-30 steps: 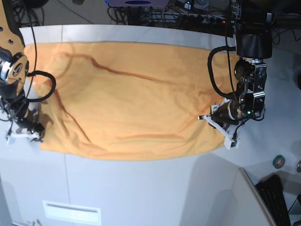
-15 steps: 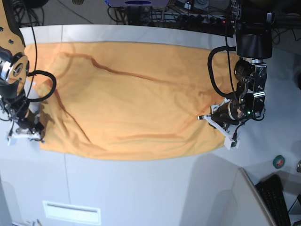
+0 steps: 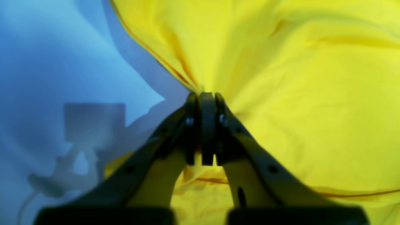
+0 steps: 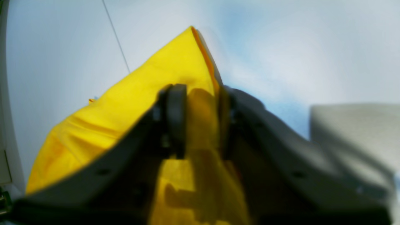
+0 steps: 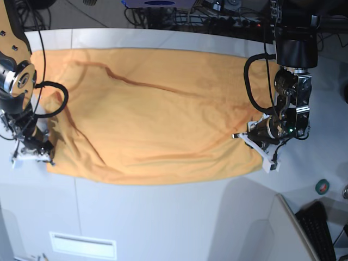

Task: Layout the t-shirt on the table in an organized manner, then fold the t-shirt properly
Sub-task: 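Fold the grasped side inward with the left gripper toward the right gripper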

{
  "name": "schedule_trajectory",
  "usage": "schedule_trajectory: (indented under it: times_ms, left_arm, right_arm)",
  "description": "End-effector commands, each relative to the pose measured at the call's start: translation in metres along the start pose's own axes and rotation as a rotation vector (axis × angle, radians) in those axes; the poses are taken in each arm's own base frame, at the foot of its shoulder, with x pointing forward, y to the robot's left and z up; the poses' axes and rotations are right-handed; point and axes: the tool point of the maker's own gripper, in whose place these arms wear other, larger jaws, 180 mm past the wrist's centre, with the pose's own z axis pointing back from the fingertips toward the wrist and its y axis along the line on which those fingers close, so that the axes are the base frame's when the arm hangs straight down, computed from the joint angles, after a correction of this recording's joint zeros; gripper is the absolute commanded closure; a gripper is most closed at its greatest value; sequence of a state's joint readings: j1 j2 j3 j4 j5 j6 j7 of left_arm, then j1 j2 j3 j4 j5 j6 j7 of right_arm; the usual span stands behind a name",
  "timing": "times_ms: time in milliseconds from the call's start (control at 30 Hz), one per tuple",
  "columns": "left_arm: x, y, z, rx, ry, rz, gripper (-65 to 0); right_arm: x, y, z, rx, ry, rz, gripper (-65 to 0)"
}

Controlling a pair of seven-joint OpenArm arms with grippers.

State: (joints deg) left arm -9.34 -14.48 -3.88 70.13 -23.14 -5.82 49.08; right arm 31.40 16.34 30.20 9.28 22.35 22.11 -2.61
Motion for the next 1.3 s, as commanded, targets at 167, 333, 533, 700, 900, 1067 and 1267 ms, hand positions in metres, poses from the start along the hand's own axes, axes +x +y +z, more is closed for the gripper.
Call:
schedule_trajectory:
  times_ms: [167, 333, 533, 700, 900, 1067, 1267]
  left_arm:
    - [0.019, 0.001, 0.005, 0.001, -0.049, -0.01, 0.0]
    - [0.019, -0.001, 0.005, -0.003, -0.048, -0.012, 0.0]
    - [0.018, -0.002, 0.004, -0.004, -0.047, -0.013, 0.0]
    - [0.017, 0.0, 0.005, -0.001, -0.043, -0.015, 0.0]
    - [0.016, 0.0, 0.005, 0.0, -0.042, -0.016, 0.0]
    - [0.019, 0.0, 0.006, -0.001, -0.049, -0.018, 0.0]
    - [0.021, -0.001, 0.006, -0.004, -0.052, -0.021, 0.0]
  right_arm:
    - [0.049, 0.016, 0.003, 0.045, -0.113, 0.034, 0.0]
    - [0.053, 0.019, 0.003, 0.049, -0.118, 0.039, 0.0]
    - [0.054, 0.019, 0.003, 0.049, -0.119, 0.039, 0.0]
    - [0.06, 0.023, 0.006, 0.06, -0.132, 0.102, 0.0]
    - [0.063, 0.043, 0.02, 0.066, -0.133, 0.302, 0.0]
    - [0.072, 0.044, 0.037, 0.038, -0.184, 0.36, 0.0]
    - [0.078, 0.054, 0.062, 0.06, -0.227, 0.436, 0.0]
